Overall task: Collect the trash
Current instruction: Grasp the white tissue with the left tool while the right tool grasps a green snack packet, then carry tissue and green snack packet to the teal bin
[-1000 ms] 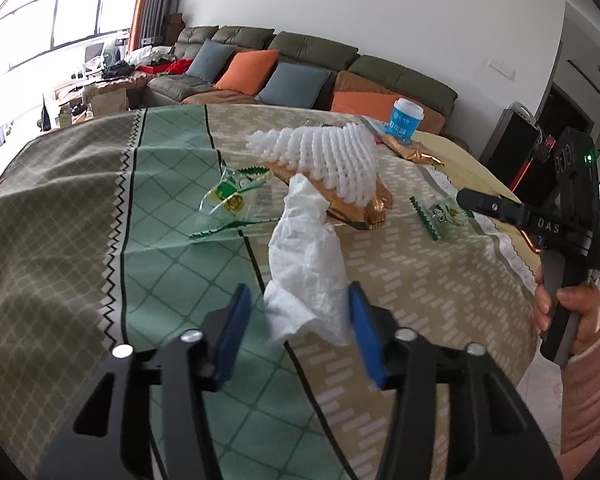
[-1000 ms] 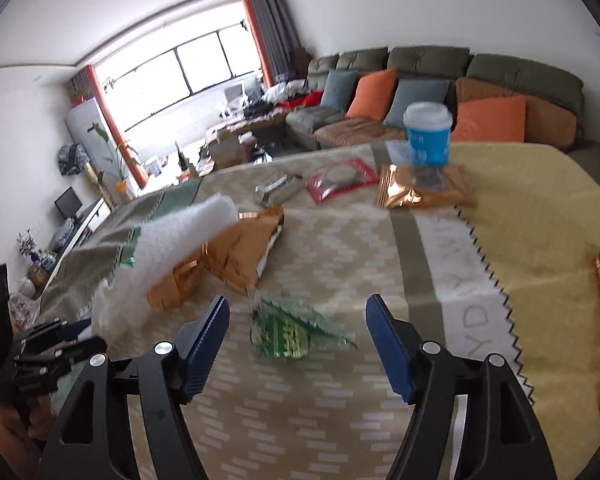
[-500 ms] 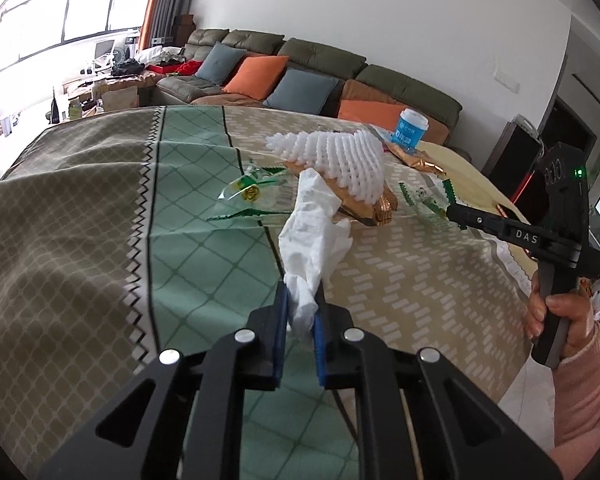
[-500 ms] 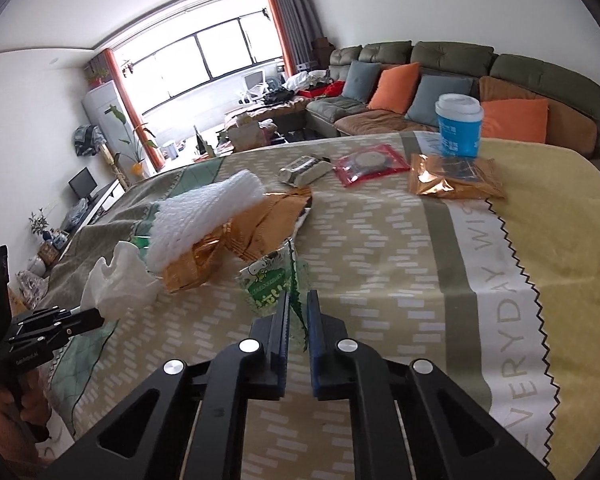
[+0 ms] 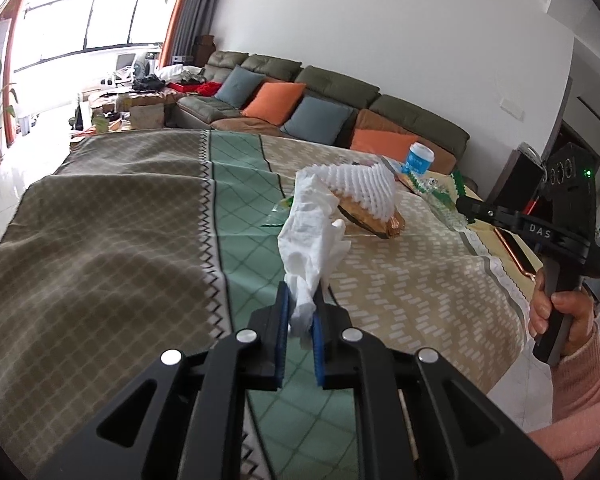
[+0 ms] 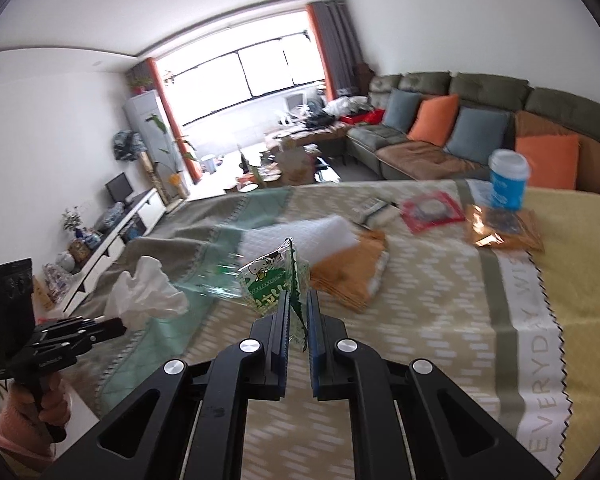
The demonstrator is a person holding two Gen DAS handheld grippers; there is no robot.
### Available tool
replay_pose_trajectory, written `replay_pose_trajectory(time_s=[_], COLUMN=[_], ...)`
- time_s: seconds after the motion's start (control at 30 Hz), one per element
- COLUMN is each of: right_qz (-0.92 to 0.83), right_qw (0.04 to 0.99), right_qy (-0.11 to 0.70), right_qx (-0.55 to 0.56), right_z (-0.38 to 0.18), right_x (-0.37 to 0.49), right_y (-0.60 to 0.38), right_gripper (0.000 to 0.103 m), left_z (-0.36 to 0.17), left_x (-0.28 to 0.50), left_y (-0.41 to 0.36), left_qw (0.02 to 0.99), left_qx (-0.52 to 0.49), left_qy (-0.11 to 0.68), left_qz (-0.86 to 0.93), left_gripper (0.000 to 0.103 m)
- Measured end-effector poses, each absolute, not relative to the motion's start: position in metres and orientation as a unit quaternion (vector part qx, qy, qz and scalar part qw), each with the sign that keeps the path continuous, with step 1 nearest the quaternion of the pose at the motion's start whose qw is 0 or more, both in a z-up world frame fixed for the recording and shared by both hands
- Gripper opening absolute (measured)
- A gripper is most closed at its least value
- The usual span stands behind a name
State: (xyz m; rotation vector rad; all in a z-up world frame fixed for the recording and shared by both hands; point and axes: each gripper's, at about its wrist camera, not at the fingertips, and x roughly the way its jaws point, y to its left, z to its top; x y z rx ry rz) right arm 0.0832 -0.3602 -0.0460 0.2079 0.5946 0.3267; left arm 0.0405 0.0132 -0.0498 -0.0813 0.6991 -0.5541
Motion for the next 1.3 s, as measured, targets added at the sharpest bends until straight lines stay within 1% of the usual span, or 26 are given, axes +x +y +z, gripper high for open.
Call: replay_pose_trajectory(time_s=[0.23, 0.7, 1.3], right_qz=[0.213, 0.31, 0.361], right_qw=[0.929, 0.897, 0.874], right_qy=[0.287, 0.306, 0.317], right_qx=[0.094, 0.081, 0.073], right_z=[-0.039, -0.05, -0.051], right_x=[0.088, 0.105, 0.116], right_y=[-0.324, -0.246, -0.197], right_gripper=[0.008, 0.008, 0.008], left_z=[-0.045, -0.041, -0.041], left_x=[0.03, 0.017, 0.003], left_y=[0.034, 0.074, 0.118], left_qw=[0.91, 0.925, 0.937], left_qx=[-0.048, -0.065, -0.086], left_qy=[0.331, 0.323, 0.315], left_qz=[-0.245, -0.19, -0.129], left_gripper=[0.011, 0.011, 0.011])
